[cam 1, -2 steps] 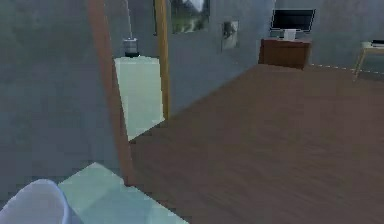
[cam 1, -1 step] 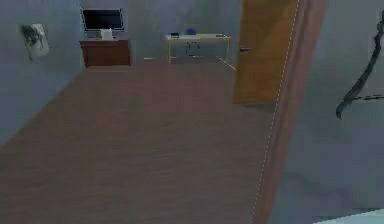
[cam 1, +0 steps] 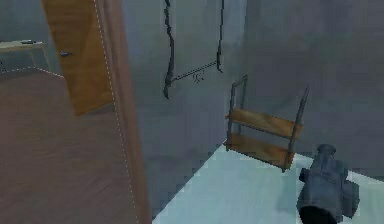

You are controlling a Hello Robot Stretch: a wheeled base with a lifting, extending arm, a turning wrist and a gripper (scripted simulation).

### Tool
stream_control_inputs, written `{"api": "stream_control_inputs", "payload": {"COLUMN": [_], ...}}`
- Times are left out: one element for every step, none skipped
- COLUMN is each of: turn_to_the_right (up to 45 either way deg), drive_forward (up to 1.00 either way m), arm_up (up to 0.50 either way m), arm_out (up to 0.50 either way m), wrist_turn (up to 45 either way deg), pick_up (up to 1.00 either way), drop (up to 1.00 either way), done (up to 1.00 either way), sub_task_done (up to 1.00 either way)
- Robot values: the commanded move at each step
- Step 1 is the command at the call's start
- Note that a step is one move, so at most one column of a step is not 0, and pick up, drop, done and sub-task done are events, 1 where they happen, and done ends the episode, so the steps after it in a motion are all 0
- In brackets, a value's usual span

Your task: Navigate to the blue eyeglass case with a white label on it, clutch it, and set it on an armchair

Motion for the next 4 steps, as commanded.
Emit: {"api": "stream_control_inputs", "payload": {"turn_to_the_right": [33.0, 0.0, -45.0, -27.0], "drive_forward": [0.00, 0.10, 0.00, 0.00], "arm_up": [0.00, 0.00, 0.00, 0.00], "arm_out": [0.00, 0.00, 0.00, 0.00], "wrist_turn": [0.0, 0.0, 0.0, 0.0], "pick_up": [0.00, 0.00, 0.00, 0.00], "drop": [0.00, 0.00, 0.00, 0.00], "done": [0.00, 0.00, 0.00, 0.00], "sub_task_done": [0.00, 0.00, 0.00, 0.00]}}
